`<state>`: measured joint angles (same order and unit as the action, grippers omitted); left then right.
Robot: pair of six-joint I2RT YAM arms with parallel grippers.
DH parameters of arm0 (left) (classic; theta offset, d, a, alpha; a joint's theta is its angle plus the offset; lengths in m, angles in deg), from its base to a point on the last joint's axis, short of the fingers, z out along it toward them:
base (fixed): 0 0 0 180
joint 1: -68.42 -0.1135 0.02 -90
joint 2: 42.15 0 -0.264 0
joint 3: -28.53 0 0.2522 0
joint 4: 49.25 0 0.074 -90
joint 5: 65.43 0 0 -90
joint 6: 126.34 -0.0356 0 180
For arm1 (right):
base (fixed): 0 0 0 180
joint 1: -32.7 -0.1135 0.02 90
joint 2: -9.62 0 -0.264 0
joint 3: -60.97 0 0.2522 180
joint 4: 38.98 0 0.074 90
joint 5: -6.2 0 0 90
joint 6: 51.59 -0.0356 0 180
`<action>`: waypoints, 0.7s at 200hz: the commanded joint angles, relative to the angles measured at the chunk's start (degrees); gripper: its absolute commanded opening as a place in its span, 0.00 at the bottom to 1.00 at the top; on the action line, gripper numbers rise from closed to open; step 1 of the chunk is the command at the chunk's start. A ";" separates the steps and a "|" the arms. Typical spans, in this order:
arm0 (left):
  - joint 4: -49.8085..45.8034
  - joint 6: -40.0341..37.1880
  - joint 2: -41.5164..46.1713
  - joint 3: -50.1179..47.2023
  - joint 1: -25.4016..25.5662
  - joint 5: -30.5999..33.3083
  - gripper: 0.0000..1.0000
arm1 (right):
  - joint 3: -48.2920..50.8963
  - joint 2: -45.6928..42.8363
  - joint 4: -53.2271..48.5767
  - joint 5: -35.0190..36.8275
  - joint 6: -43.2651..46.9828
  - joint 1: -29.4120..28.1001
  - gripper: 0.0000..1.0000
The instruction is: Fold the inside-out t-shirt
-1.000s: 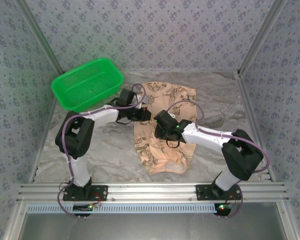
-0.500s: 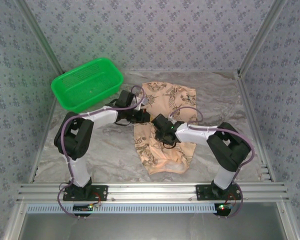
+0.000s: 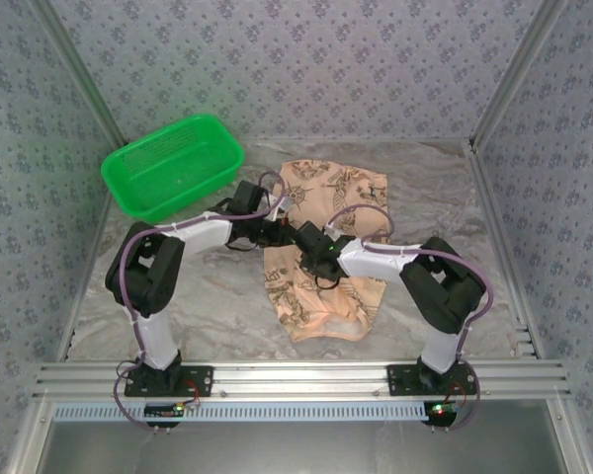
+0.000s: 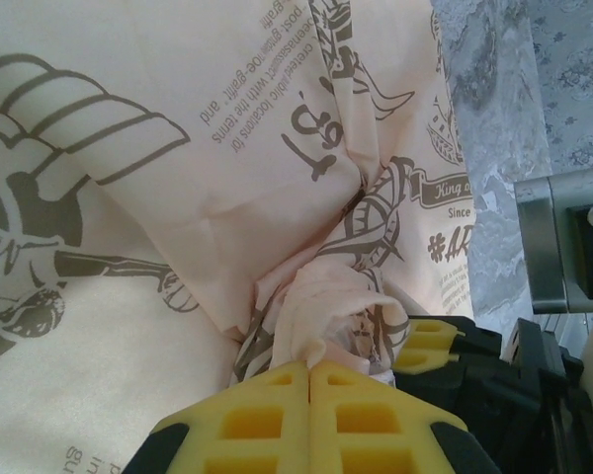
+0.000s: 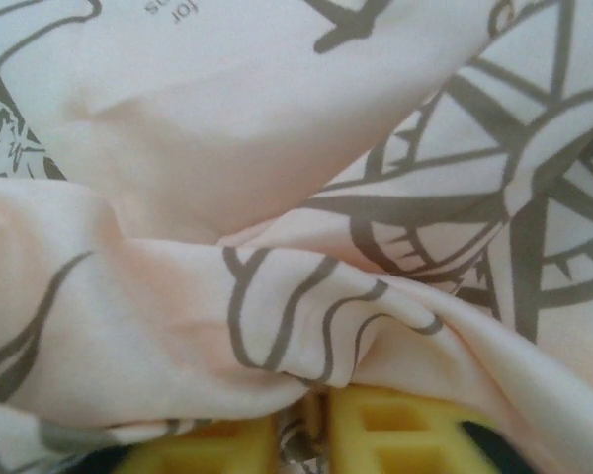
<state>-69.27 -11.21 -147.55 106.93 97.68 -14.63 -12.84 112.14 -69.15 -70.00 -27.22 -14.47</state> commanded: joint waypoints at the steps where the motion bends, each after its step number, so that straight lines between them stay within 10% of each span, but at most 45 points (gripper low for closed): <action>1: -0.36 0.00 2.22 -0.13 -0.25 -0.97 0.00 | -1.84 1.89 -1.41 2.57 2.60 0.43 0.03; 70: -2.06 3.17 4.97 1.35 -1.90 0.78 0.00 | -2.95 -13.34 -4.42 1.59 22.24 -1.36 0.00; 140: -6.15 2.37 10.34 -3.53 -4.88 5.71 0.00 | 2.49 -23.41 -2.54 -14.36 36.47 -10.91 0.01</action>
<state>-72.53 -8.61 -141.13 105.93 94.47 -11.41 -13.12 89.87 -72.12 -75.99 3.40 -22.69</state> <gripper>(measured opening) 0.044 0.059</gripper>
